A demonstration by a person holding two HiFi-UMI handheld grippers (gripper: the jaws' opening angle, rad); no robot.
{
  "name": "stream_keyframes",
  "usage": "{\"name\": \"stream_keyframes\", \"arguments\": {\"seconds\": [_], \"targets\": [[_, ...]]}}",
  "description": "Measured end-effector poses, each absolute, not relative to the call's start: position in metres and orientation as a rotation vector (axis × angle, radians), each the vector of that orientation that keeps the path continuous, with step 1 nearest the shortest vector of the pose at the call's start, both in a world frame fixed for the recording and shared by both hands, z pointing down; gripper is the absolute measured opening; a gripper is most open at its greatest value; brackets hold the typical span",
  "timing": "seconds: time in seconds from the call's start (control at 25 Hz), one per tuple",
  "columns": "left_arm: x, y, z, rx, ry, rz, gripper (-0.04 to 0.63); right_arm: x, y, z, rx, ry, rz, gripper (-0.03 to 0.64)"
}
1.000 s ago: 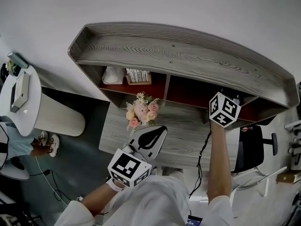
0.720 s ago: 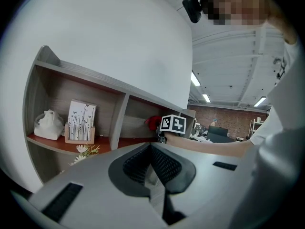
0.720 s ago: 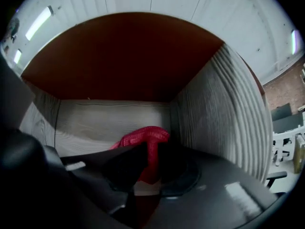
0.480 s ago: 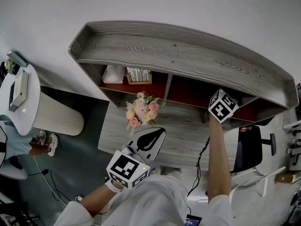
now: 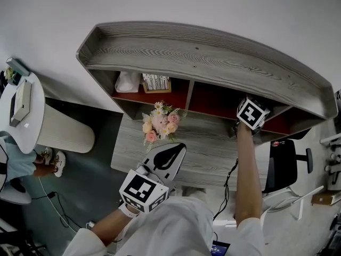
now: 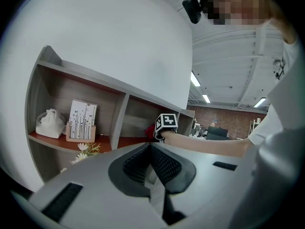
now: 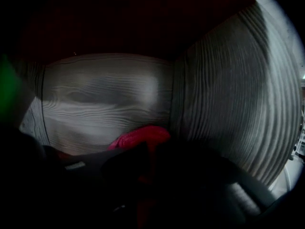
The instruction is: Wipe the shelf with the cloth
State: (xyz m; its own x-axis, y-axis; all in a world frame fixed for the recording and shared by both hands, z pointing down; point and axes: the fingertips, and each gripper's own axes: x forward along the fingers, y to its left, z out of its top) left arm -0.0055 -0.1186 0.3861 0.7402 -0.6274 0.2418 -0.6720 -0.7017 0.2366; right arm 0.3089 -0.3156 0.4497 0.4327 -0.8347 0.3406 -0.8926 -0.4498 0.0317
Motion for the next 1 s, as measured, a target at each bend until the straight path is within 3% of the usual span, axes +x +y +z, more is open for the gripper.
{"name": "stream_keyframes", "arguments": {"seconds": [0.48,1.0], "targets": [[-0.003,-0.109,0.393,2.624,-0.984,0.202,0.006,0.292,-0.322,0.457,2.255,-1.703,0.608,0.083],[-0.023,-0.111,0.391,2.603,-1.037,0.183,0.006,0.223,-0.340,0.455,2.130,-1.893,0.641,0.081]]}}
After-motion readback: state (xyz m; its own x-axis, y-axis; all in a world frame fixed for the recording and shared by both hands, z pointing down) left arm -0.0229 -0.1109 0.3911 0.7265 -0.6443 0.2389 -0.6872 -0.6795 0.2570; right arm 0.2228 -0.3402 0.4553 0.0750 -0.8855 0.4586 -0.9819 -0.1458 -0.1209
